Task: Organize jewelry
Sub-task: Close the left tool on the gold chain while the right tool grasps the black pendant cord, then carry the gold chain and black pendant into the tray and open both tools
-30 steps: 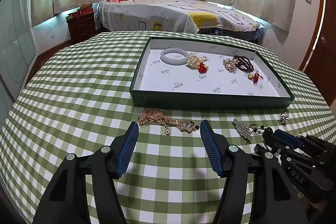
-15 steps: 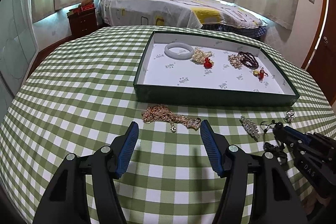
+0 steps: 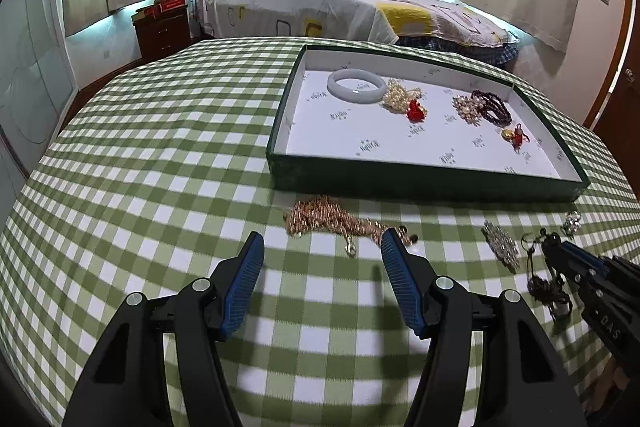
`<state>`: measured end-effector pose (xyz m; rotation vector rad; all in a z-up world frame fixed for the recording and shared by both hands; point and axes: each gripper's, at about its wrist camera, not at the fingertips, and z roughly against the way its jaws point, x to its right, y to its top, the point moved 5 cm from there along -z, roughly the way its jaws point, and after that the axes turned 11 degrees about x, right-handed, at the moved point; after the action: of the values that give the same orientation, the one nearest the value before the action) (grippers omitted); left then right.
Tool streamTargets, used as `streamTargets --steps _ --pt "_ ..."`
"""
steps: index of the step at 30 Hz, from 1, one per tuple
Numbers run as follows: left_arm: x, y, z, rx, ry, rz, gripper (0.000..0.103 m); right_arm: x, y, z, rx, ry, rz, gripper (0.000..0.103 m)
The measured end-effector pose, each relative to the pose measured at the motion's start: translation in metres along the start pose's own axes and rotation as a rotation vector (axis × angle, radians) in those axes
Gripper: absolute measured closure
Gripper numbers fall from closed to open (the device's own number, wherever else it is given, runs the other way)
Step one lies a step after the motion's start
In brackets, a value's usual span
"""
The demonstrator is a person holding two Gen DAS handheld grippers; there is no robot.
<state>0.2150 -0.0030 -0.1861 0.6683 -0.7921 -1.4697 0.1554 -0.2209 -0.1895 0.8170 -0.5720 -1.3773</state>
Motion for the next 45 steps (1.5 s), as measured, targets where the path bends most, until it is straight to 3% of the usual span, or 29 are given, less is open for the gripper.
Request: streamTargets --steps 13,19,23,38,45 --pt "0.001 0.007 -0.032 -0.061 -0.013 0.012 0.044 -0.001 0.001 -0.002 0.004 -0.002 0.012 0.088" --pt "-0.007 0.006 -0.028 -0.054 0.003 0.01 0.081 -0.001 0.001 -0.003 0.006 -0.002 0.011 0.088" --pt "-0.006 0.002 -0.021 -0.055 -0.017 -0.006 0.087 -0.001 0.002 -0.003 0.006 -0.002 0.012 0.088" --pt "0.003 -0.005 0.007 -0.021 -0.084 -0.011 0.09 -0.001 0.001 -0.002 0.009 -0.002 0.009 0.088" --pt "0.005 -0.003 0.011 -0.01 -0.079 -0.02 0.09 -0.001 0.002 0.0 0.018 -0.003 0.004 0.088"
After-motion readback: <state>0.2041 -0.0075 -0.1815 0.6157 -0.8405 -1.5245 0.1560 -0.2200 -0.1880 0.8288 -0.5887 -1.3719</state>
